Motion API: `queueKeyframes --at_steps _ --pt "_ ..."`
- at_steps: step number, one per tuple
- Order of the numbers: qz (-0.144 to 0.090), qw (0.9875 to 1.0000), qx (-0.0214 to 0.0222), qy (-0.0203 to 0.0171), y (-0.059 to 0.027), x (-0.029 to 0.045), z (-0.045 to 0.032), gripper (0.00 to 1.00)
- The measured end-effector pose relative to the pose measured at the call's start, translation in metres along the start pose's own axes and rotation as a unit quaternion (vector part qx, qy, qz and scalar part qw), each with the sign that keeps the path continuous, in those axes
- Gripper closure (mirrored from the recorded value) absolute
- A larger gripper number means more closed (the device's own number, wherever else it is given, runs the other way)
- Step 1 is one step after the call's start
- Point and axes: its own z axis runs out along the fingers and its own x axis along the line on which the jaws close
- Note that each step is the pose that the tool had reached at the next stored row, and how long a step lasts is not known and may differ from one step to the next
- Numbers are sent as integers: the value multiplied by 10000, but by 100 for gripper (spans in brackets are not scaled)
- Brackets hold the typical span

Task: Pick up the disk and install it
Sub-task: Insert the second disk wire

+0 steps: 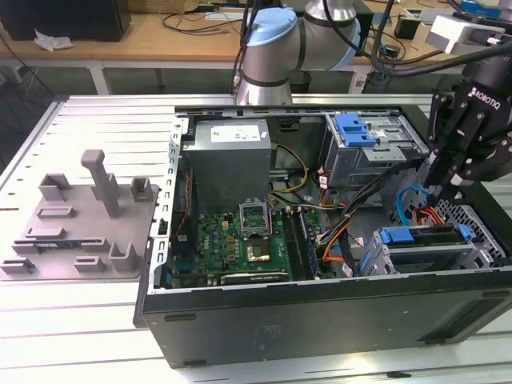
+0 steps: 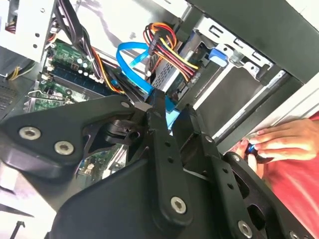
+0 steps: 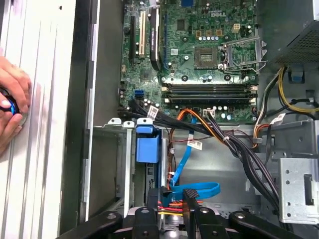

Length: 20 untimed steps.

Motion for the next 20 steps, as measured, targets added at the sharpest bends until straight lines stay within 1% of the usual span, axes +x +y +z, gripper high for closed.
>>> queueKeyframes --at_steps 2,4,6,7,10,15,16,18,19,20 --pt "17 10000 -3 14 3 24 15 67" --pt "27 10000 -4 25 5 20 45 67" --pt "32 10000 -5 27 4 17 66 67" --pt "37 10000 -6 28 2 13 94 67" --pt "45 10000 -7 28 -3 6 140 67" --pt "48 10000 -3 28 16 4 144 67" --pt "53 10000 -2 27 23 4 146 68" --pt "64 10000 -2 27 28 4 146 81" --pt "70 10000 -2 26 28 3 146 84" --pt "76 10000 -3 25 29 3 147 84"
